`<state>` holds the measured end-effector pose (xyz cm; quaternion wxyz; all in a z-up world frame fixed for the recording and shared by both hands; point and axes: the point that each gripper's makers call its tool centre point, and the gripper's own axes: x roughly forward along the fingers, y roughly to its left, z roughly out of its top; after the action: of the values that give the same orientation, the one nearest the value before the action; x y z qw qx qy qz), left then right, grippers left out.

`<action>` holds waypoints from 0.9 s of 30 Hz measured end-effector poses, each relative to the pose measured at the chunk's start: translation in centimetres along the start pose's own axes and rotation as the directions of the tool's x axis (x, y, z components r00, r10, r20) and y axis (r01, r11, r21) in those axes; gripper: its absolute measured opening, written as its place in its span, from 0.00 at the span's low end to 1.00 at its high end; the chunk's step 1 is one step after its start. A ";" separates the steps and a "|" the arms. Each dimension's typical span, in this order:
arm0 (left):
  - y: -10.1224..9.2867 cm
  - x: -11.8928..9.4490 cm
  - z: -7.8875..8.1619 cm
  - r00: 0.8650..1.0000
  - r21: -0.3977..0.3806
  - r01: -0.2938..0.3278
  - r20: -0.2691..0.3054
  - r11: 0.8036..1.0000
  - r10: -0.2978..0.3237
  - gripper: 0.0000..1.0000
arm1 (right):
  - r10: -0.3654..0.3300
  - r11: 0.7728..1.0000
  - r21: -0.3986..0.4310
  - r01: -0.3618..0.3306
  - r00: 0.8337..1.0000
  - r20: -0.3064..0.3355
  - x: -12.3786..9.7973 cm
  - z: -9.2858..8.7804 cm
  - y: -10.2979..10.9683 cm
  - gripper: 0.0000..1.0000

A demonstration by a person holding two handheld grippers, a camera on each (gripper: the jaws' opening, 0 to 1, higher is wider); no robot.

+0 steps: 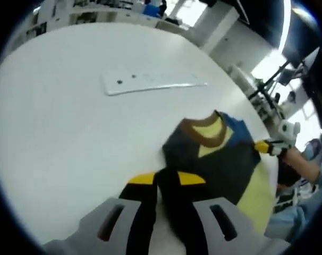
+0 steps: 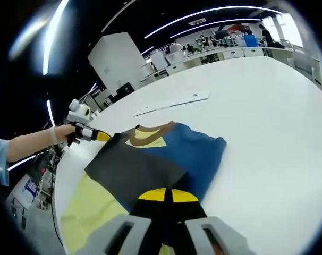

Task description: Fold the garment on the visible template until the final outline fits inside the template.

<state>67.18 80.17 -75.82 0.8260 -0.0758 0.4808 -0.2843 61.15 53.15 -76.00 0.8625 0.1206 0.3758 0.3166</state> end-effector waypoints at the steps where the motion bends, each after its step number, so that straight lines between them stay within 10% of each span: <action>1: 0.1 0.0 0.0 1.000 0.011 -0.007 -0.001 1.000 0.007 0.07 | 0.000 1.000 0.000 0.000 1.000 0.000 0.0 0.0 0.0 0.00; 27: 1.1 -3.7 -0.1 0.998 -0.001 -0.063 0.030 0.998 0.063 0.00 | 0.005 1.000 0.016 -0.005 1.000 0.003 0.0 0.1 0.0 0.00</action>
<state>66.12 83.07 -73.50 0.8416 -0.0651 0.4706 -0.2570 61.22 53.16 -75.94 0.8613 0.1288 0.3766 0.3157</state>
